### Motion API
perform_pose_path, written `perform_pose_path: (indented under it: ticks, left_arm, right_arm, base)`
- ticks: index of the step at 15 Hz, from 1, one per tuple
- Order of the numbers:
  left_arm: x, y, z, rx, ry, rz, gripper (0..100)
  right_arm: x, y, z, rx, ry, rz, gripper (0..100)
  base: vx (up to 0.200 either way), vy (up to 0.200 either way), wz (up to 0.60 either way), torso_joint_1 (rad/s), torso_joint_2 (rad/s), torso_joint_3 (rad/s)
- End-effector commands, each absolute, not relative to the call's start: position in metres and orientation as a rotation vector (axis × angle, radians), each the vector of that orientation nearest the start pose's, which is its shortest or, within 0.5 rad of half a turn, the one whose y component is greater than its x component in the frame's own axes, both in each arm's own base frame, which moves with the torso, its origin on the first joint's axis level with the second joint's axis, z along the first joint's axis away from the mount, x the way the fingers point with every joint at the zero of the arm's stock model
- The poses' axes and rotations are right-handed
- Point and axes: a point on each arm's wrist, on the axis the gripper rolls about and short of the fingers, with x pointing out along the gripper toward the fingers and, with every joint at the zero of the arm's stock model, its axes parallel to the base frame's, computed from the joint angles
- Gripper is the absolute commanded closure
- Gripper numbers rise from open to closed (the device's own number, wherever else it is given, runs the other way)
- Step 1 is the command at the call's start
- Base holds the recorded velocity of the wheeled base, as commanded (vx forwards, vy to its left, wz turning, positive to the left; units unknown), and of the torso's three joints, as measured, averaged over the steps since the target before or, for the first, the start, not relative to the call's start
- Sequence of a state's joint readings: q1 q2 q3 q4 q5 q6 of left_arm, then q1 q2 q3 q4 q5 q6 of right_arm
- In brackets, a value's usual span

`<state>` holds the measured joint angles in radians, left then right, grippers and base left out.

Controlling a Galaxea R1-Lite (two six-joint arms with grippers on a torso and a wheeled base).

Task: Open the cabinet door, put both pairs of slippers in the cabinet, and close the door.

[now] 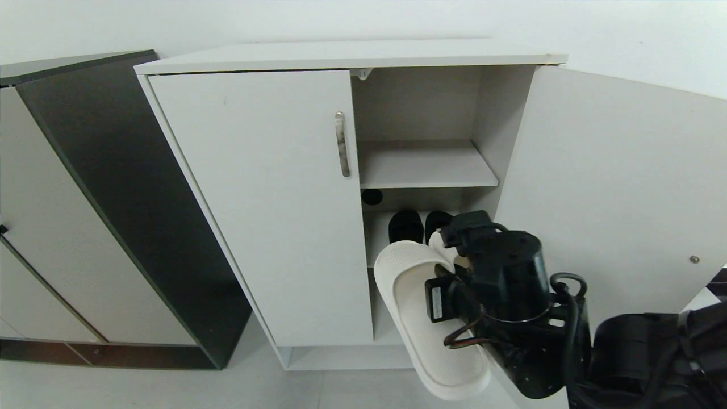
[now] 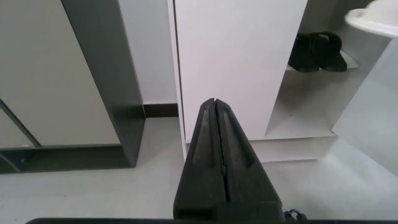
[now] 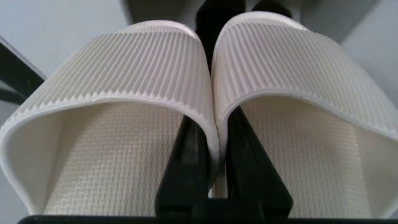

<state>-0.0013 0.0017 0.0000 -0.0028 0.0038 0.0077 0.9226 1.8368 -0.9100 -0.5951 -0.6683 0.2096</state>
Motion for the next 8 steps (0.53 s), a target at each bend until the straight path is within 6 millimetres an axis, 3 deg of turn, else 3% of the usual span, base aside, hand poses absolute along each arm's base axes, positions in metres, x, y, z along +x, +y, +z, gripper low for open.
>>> perform_pose_path:
  ticks: [1,5,8]
  left_arm:
    - [-0.023,0.0,0.076,0.008,0.0,0.003,100]
    - [-0.023,0.0,0.076,0.008,0.0,0.003,100]
    - [-0.023,0.0,0.076,0.008,0.0,0.003,100]
  right_arm:
    - [0.233,0.294,0.182,-0.002,0.264,0.086,100]
    - [0.245,0.312,0.206,0.023,0.203,0.052,100]
    - [0.245,0.311,0.215,0.027,0.173,0.027,100]
  base:
    - [0.0,0.0,0.0,0.0,0.0,0.0]
    - [0.0,0.0,0.0,0.0,0.0,0.0]
    - [0.0,0.0,0.0,0.0,0.0,0.0]
